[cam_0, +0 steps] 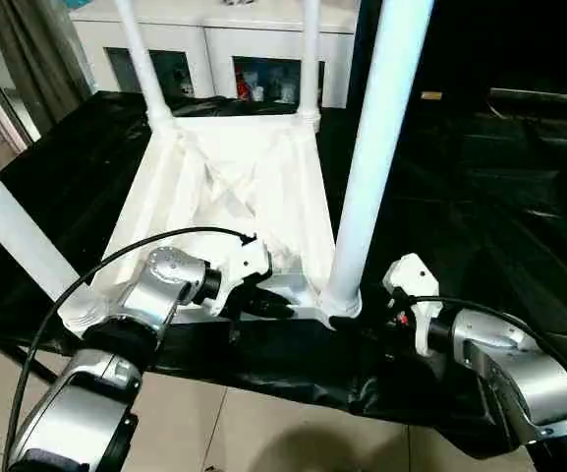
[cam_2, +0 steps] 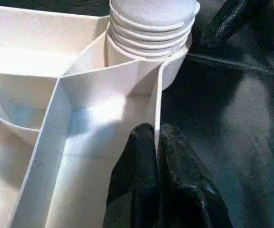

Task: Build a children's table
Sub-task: Rotate leg to tighten

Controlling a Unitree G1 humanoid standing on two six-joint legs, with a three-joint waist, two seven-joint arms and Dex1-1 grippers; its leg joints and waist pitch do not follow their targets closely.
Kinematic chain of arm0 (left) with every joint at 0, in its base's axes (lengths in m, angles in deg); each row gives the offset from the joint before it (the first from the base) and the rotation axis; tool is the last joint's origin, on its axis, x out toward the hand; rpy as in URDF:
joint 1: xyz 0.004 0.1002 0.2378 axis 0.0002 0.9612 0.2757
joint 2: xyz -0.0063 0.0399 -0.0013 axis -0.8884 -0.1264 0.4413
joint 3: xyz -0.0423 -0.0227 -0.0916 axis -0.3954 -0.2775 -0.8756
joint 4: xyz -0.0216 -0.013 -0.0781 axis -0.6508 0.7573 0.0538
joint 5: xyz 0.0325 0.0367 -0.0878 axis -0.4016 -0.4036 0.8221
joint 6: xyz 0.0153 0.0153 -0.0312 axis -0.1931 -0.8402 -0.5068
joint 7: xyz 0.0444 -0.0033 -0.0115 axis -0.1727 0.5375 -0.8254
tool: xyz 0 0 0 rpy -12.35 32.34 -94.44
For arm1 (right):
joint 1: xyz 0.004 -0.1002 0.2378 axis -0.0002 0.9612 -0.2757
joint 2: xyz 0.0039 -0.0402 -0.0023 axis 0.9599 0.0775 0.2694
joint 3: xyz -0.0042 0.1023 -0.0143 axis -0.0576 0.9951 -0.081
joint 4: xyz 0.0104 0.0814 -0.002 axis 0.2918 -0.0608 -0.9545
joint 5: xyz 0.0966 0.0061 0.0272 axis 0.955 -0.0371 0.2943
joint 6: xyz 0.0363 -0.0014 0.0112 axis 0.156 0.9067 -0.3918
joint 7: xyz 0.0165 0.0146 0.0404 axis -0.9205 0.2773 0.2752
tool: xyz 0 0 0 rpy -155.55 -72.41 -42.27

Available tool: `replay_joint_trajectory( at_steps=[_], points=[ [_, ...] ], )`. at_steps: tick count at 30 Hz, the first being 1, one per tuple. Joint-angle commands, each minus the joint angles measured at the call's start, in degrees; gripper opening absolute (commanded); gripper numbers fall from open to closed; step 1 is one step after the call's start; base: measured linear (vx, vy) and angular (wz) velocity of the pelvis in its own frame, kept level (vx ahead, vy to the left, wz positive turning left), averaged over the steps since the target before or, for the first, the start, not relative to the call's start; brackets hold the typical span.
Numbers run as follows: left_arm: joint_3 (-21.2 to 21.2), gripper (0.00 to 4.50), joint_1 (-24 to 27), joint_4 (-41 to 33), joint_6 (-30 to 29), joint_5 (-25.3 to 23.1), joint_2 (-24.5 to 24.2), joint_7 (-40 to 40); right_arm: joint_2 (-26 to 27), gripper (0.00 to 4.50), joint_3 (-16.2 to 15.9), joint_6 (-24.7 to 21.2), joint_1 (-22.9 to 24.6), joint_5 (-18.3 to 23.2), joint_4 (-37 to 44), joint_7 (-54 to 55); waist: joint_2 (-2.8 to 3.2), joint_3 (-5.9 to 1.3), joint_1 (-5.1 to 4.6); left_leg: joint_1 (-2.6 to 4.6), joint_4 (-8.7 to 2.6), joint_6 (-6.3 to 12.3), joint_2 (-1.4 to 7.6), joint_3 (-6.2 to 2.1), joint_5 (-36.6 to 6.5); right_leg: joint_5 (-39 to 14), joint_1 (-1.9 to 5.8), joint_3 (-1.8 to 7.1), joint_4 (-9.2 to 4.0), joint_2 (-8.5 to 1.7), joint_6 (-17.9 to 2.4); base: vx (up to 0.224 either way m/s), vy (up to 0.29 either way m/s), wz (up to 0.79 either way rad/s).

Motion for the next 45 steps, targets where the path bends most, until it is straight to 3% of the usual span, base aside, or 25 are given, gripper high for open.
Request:
replay_joint_trajectory(
  at_steps=[1,6,7,12,18,19,21,24,25,26,28,33,34,36,38,39,43,44,45],
  points=[
    [0.2,0.0,0.6,-1.0,-0.3,2.8,1.0,1.9,0.7,3.62,-1.4,-0.4,0.1,1.1,0.3,-1.1,-1.08,-3.42,0.18,-0.3,-3.25,5.13,1.84,-0.09,-7.7,-12.0,3.28,2.39,-3.37,-3.54,-12.8,0.0,0.0,0.0],
    [0.2,0.0,1.0,-1.2,0.2,2.5,0.7,2.0,2.1,3.4,-1.5,0.6,-0.8,1.6,-1.5,-1.1,-1.17,-3.36,0.22,-0.29,-3.23,5.0,1.75,-0.07,-7.8,-13.1,3.33,2.33,-3.43,-3.61,-12.6,0.0,0.0,0.0],
    [0.2,0.0,1.0,-1.2,0.2,2.5,0.7,2.0,2.1,3.1,-1.5,0.6,-0.8,1.6,-1.5,-1.1,-1.22,-3.37,0.25,-0.25,-3.25,4.82,1.77,-0.08,-7.9,-13.8,3.35,2.33,-3.48,-3.62,-12.3,0.0,0.0,0.0],
    [0.2,0.0,1.2,-1.4,0.1,2.1,0.7,1.9,2.9,2.79,-2.0,1.1,-1.0,1.1,-2.3,-1.2,-1.25,-3.45,0.29,-0.3,-3.21,4.77,1.75,-0.11,-7.1,-12.9,3.41,2.35,-3.31,-3.56,-12.0,0.0,0.0,0.0],
    [0.1,0.0,1.4,-1.1,0.4,1.9,1.0,0.8,3.8,2.74,-2.1,2.1,-0.4,0.5,-3.0,-0.1,-1.17,-3.51,0.28,-0.3,-3.12,4.9,1.7,-0.07,-6.9,-12.3,3.43,2.32,-3.25,-3.55,-12.4,0.0,0.0,0.0],
    [-0.2,0.0,0.9,0.1,1.3,0.8,2.0,-3.2,5.3,2.74,-1.3,2.8,-0.2,-0.9,-4.5,3.7,-1.0,-3.47,0.28,-0.3,-3.12,4.72,1.72,-0.09,-7.1,-12.6,3.32,2.34,-3.31,-3.6,-12.3,0.0,0.0,0.0],
    [-0.5,0.0,0.3,1.2,1.5,0.1,3.0,-6.4,6.9,2.74,-0.5,2.9,-0.4,-2.1,-6.1,7.6,-1.0,-3.36,0.02,-0.34,-3.25,3.99,1.61,-0.14,-8.0,-14.2,3.28,2.27,-3.47,-3.51,-11.9,0.0,0.0,0.0],
    [-0.8,0.0,-1.9,4.4,0.5,-2.0,7.3,-16.6,13.4,2.73,2.8,3.0,-1.3,-4.4,-10.9,20.6,-0.97,-3.02,-0.35,0.09,-3.47,2.26,1.37,-0.16,-11.6,-21.9,2.9,2.13,-4.5,-3.5,-9.7,0.0,0.0,0.0],
    [-0.6,0.0,-2.5,5.2,0.0,-2.8,8.7,-19.5,15.6,2.73,3.9,3.0,-1.9,-5.1,-12.4,25.0,-0.64,-2.99,-0.49,0.31,-3.58,1.48,1.24,-0.28,-12.7,-25.0,2.74,2.03,-4.82,-3.51,-8.7,0.0,0.0,0.0],
    [-0.5,0.0,-2.7,5.4,-0.1,-3.0,9.0,-20.2,16.1,2.73,4.2,3.0,-2.1,-5.2,-12.8,26.1,-0.94,-2.96,-0.75,0.26,-3.66,1.14,1.16,-0.42,-13.3,-27.0,2.89,1.89,-5.15,-3.47,-7.5,0.0,0.0,0.0],
    [-0.4,0.0,-3.5,6.3,-1.0,-3.5,10.9,-23.3,18.2,2.72,5.0,3.1,-3.0,-5.9,-14.5,30.1,-0.86,-2.9,-1.05,0.4,-3.59,1.67,0.99,-0.37,-14.3,-28.9,2.5,1.89,-5.63,-3.33,-6.4,0.0,0.0,0.0],
    [-0.4,0.0,-6.6,10.2,-2.6,-5.2,17.2,-34.9,24.0,2.72,6.0,5.1,-8.5,-8.3,-21.6,40.6,-0.41,-3.17,-1.36,0.06,-3.62,1.7,0.96,-0.59,-13.8,-26.7,2.69,1.79,-5.43,-3.26,-6.6,0.0,0.0,0.0],
    [-0.5,0.0,-6.9,10.5,-2.4,-5.2,17.7,-35.7,24.6,2.72,6.1,5.9,-9.1,-7.9,-22.0,40.3,-0.57,-3.19,-1.49,-0.02,-3.62,1.91,0.93,-0.55,-13.5,-25.4,2.7,1.84,-5.39,-3.21,-7.0,0.0,0.0,0.0],
    [-0.7,0.0,-7.3,11.0,-1.7,-5.3,18.3,-36.1,25.6,2.72,6.5,7.3,-9.9,-7.7,-22.5,39.7,-0.66,-3.36,-1.37,-0.13,-3.49,2.5,0.9,-0.51,-12.6,-23.5,2.89,1.88,-5.16,-3.27,-7.4,0.0,0.0,0.0],
    [-0.9,0.0,-7.4,11.1,-1.3,-5.3,18.5,-35.8,25.9,2.72,6.6,8.1,-10.1,-7.3,-22.5,38.6,-0.65,-3.61,-1.19,-0.39,-3.28,4.22,0.95,-0.37,-10.2,-18.9,3.14,1.98,-4.58,-3.37,-9.0,0.0,0.0,0.0],
    [-1.0,0.0,-7.4,10.9,-1.0,-5.2,18.4,-35.7,25.6,3.28,6.2,8.4,-10.1,-7.6,-22.2,38.0,-0.58,-3.68,-1.2,-0.45,-3.25,4.44,0.95,-0.37,-9.6,-18.1,3.23,1.96,-4.46,-3.34,-9.3,0.0,0.0,0.0],
    [-1.5,0.0,-7.7,10.8,0.0,-4.6,17.0,-34.7,24.0,3.63,5.9,9.4,-9.7,-6.9,-20.7,35.1,-0.44,-3.59,-1.24,-0.43,-3.29,5.18,1.01,-0.29,-9.9,-18.0,3.24,1.87,-4.51,-3.33,-9.9,0.0,0.0,0.0],
    [-1.5,0.0,-7.6,10.6,0.3,-4.5,16.5,-34.1,23.4,3.78,5.9,9.3,-9.5,-6.7,-20.0,34.0,-0.97,-3.57,-1.31,-0.45,-3.31,5.15,0.99,-0.25,-10.5,-19.2,3.29,1.84,-4.64,-3.29,-9.5,0.0,0.0,0.0],
    [-1.6,0.0,-7.4,10.3,0.5,-4.2,16.0,-33.2,22.5,3.78,5.9,9.0,-9.3,-6.3,-18.9,32.9,-0.79,-3.54,-1.21,-0.48,-3.33,5.14,0.97,-0.32,-10.7,-19.9,3.34,1.83,-4.6,-3.38,-9.4,0.0,0.0,0.0]
  ],
)
